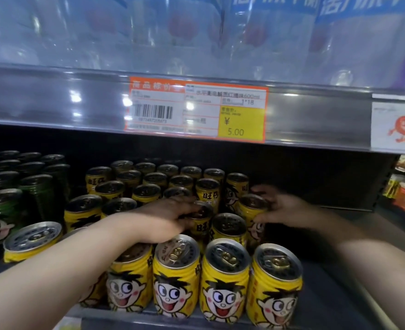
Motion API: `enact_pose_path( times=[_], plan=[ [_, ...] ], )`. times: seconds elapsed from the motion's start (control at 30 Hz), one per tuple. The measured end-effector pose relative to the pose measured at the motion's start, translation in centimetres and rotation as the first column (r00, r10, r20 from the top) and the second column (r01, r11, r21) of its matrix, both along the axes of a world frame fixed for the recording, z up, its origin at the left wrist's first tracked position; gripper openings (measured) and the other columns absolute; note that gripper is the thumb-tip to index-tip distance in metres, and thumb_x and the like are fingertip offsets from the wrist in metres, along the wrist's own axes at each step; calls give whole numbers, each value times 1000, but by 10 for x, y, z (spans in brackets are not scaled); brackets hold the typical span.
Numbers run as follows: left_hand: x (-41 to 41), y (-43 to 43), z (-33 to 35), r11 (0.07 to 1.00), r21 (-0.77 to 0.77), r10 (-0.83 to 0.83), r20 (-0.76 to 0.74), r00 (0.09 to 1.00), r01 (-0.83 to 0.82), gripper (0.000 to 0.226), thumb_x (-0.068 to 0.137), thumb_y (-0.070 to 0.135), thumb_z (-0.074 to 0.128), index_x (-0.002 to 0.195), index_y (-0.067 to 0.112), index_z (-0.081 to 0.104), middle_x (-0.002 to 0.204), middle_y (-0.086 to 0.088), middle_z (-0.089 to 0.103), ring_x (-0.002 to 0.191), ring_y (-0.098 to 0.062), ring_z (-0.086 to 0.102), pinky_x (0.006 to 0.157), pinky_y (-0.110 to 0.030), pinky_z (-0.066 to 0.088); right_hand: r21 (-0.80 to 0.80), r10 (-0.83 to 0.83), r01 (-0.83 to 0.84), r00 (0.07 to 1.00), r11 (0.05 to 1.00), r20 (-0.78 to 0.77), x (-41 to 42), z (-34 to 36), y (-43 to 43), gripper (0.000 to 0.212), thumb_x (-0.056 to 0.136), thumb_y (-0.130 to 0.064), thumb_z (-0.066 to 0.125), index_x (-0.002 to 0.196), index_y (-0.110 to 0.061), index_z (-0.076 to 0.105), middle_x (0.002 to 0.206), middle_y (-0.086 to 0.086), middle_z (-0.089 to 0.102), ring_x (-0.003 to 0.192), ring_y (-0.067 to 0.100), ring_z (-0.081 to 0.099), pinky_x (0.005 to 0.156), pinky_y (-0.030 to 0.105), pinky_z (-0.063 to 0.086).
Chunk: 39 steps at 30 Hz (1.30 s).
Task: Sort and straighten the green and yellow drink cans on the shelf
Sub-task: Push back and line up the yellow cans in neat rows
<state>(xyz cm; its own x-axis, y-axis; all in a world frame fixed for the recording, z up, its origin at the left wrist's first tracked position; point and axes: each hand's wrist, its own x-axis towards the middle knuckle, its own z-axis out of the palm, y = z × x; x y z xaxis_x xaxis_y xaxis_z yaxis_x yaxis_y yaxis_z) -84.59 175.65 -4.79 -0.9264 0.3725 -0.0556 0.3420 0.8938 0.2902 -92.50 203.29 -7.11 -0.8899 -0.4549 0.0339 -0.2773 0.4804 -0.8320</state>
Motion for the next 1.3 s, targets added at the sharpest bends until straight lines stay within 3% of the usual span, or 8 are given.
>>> enact_pose_path(
  times=[0.17, 0.3, 0.47, 0.63, 0.97, 1.07, 1.13, 1.3],
  plan=[
    [0, 0, -1, 1000, 3, -4, -10, 1000, 4, 49, 98, 34, 39, 145, 35, 24, 157, 11, 9, 144, -9, 9, 112, -20, 7, -32, -271, 270, 962, 962, -41, -6, -9, -28, 63, 78, -14, 73, 132, -18, 41, 120, 4, 56, 94, 11, 57, 61, 20, 54],
    [0, 0, -1, 1000, 6, -9, -21, 1000, 9, 50, 98, 34, 39, 146, 33, 24, 158, 10, 8, 144, -9, 8, 112, -19, 7, 114, -206, 210, 977, 971, -48, -3, -12, -25, 48, 78, -10, 72, 121, -11, 49, 98, -3, 62, 66, -5, 58, 49, 6, 44],
    [-1, 0, -2, 1000, 10, -3, -17, 1000, 3, 50, 98, 34, 39, 146, 33, 24, 158, 10, 9, 144, -9, 7, 111, -18, 6, 197, -224, 255, 961, 947, -164, -15, -21, -29, 46, 76, -18, 76, 117, -11, 55, 103, -1, 60, 76, -3, 54, 63, 1, 40],
    [0, 1, -1, 1000, 5, 4, -18, 1000, -4, 50, 98, 33, 39, 146, 33, 24, 158, 10, 8, 144, -10, 8, 111, -19, 7, 157, -242, 263, 960, 952, -140, -33, -27, -31, 54, 74, -13, 77, 121, -11, 52, 119, 10, 62, 110, 22, 59, 97, 33, 44],
    [0, 1, -1, 1000, 3, 19, -19, 1000, -19, 49, 98, 32, 40, 145, 36, 25, 157, 12, 10, 144, -11, 11, 112, -22, 11, 163, -292, 385, 864, 908, -411, -13, 0, -39, 52, 78, -32, 73, 124, -18, 53, 121, 4, 57, 115, 21, 54, 88, 23, 42],
    [0, 1, -1, 1000, 11, 24, -25, 999, -24, 49, 98, 29, 41, 145, 35, 26, 157, 11, 11, 144, -12, 13, 111, -21, 12, 182, 0, 30, 987, 983, -159, 19, 27, -43, 26, 85, -31, 65, 110, -30, 56, 109, -5, 59, 108, 16, 59, 76, 14, 47],
    [1, 1, 0, 999, 20, 28, -30, 999, -27, 49, 98, 28, 42, 144, 34, 28, 157, 10, 14, 143, -12, 15, 110, -20, 14, 351, 270, -282, 959, 893, 85, 34, 36, -45, 49, 81, -37, 66, 125, -37, 46, 123, -14, 51, 115, 8, 53, 88, 20, 47],
    [-3, 2, 9, 999, -48, -20, -33, 999, 19, 61, 88, 38, 57, 143, 33, 32, 152, 3, 26, 138, -15, 25, 107, -21, 21, 342, 337, -350, 936, 872, 100, 36, 32, -45, 57, 78, -28, 72, 122, -47, 39, 134, -14, 44, 119, 5, 48, 101, 26, 42]
  ],
)
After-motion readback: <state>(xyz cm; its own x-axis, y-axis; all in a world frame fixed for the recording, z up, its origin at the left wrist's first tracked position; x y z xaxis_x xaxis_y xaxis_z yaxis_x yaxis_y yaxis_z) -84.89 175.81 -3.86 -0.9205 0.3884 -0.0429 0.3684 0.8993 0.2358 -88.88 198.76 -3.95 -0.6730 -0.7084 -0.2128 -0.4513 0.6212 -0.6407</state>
